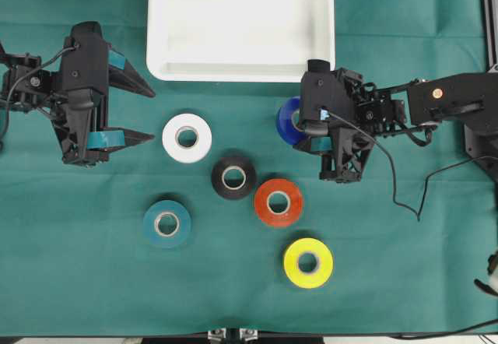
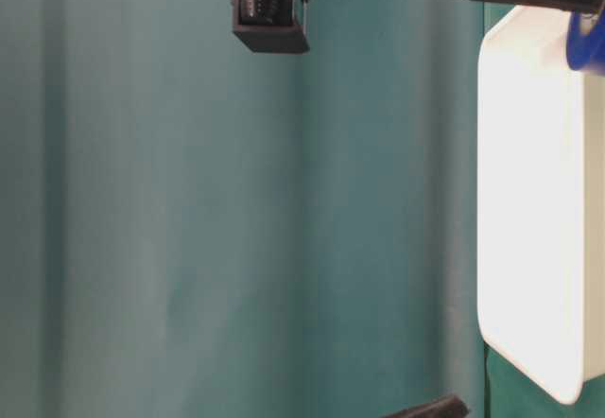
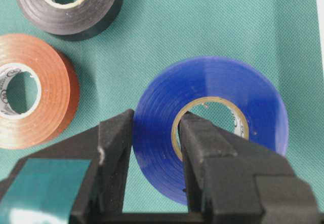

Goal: Put the tape alternately from left to right into the white case.
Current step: 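Carry the blue tape with the right gripper into the white tray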

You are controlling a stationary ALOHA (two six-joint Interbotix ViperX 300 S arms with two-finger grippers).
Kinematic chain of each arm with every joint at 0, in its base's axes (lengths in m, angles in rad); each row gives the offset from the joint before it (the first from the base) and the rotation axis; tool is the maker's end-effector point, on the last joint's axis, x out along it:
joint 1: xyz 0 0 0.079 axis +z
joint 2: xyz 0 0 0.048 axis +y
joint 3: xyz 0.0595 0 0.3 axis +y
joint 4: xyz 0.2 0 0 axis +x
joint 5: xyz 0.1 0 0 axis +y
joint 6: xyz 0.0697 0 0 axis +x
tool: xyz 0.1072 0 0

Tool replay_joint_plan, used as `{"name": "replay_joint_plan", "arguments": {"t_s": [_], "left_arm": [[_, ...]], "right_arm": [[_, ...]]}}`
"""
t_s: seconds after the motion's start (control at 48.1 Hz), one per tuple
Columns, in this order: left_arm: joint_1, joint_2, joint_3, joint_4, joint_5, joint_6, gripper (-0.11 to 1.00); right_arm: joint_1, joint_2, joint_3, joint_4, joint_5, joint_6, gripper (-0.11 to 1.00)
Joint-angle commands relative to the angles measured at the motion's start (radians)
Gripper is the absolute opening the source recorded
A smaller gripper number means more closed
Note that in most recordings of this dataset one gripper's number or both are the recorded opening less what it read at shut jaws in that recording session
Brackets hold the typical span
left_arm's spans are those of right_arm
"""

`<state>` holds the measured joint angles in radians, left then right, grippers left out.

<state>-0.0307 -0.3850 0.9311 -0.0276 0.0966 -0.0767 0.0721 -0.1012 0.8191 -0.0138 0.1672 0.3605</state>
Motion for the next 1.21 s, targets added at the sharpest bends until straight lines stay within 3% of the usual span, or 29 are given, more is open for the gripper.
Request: {"name": "replay_joint_plan", "arguments": {"t_s": [0.0,0.146,0.416,0.624,0.915,1.186], "left_arm": [[-0.003,-0.008,-0.009,-0.002,-0.005,0.000,0.66],[-0.003,-0.008,-0.009,-0.002,-0.005,0.002,0.66],[-0.006,-0.011,0.002,-0.002,-0.005,0.000,0.66],[-0.008,-0.017,0.012,-0.002,-0.005,0.000,0.66],[-0.009,-0.021,0.017,-0.002,-0.005,0.000,0.66],[-0.011,-0.020,0.020,0.000,-0.005,0.000,0.66]], "right_arm": [[0.003,-0.025,-0.032,-0.003,-0.003,-0.005,0.28],[-0.023,-0.025,-0.061,-0.048,-0.003,-0.006,0.28],[-0.114,0.026,-0.169,-0.210,0.009,-0.008,0.28],[-0.181,0.130,-0.281,-0.308,0.015,-0.008,0.28],[-0.207,0.258,-0.407,-0.351,-0.049,-0.009,0.28],[-0.238,0.330,-0.462,-0.367,-0.112,-0.009,0.28]]}}
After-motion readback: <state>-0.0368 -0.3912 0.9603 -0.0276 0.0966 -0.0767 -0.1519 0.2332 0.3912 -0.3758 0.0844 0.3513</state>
